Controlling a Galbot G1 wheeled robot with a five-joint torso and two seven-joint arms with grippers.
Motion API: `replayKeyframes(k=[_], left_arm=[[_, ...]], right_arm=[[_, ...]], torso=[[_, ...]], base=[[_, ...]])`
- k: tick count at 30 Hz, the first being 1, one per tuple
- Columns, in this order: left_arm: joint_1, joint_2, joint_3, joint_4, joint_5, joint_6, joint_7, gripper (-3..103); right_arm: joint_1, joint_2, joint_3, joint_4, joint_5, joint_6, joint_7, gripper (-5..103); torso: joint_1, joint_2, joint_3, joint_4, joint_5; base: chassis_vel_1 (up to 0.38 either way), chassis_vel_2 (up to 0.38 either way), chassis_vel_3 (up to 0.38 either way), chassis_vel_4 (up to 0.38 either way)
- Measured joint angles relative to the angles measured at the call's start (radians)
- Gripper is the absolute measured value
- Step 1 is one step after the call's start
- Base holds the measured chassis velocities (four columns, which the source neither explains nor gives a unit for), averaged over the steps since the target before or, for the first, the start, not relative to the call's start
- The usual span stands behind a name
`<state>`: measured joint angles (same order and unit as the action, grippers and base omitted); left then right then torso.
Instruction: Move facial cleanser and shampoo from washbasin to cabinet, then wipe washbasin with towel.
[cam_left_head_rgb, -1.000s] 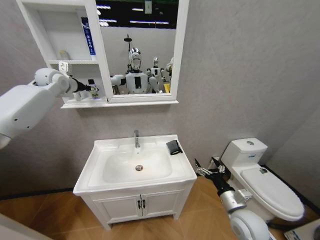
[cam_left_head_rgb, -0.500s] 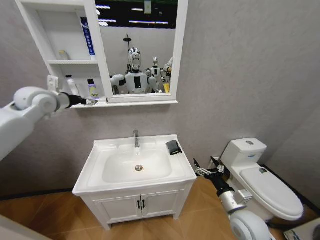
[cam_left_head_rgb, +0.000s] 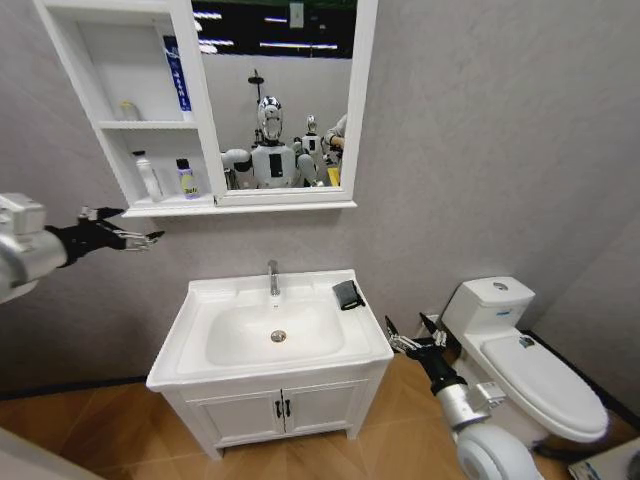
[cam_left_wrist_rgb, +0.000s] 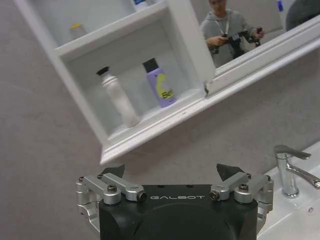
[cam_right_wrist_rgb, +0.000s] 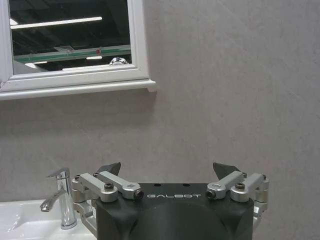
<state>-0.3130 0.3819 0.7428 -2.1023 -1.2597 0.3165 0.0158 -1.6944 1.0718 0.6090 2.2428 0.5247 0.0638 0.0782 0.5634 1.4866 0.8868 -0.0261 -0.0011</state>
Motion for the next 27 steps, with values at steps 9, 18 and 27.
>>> replayKeyframes(k=[9, 18, 27], left_arm=[[-0.393, 0.233, 0.390, -0.054, 0.013, -0.025, -0.021, 100], [-0.681, 0.550, 0.781, -0.092, 0.219, -0.038, -0.039, 100], [-0.877, 0.784, 1.182, -0.027, 0.714, -0.158, 0.013, 100]], right_arm=[[0.000, -0.014, -0.001, -0.005, 0.003, 0.009, -0.010, 100], [-0.011, -0.010, 0.010, -0.009, 0.010, 0.015, -0.012, 100], [-0.016, -0.009, 0.014, -0.024, 0.006, 0.004, 0.002, 100]], torso=[[0.000, 0.000, 0.000, -0.0006, 0.0010], [0.000, 0.000, 0.000, -0.0002, 0.0009], [0.000, 0.000, 0.000, -0.0003, 0.0012]], base=[[0.000, 0.000, 0.000, 0.000], [0.000, 0.000, 0.000, 0.000], [0.000, 0.000, 0.000, 0.000]])
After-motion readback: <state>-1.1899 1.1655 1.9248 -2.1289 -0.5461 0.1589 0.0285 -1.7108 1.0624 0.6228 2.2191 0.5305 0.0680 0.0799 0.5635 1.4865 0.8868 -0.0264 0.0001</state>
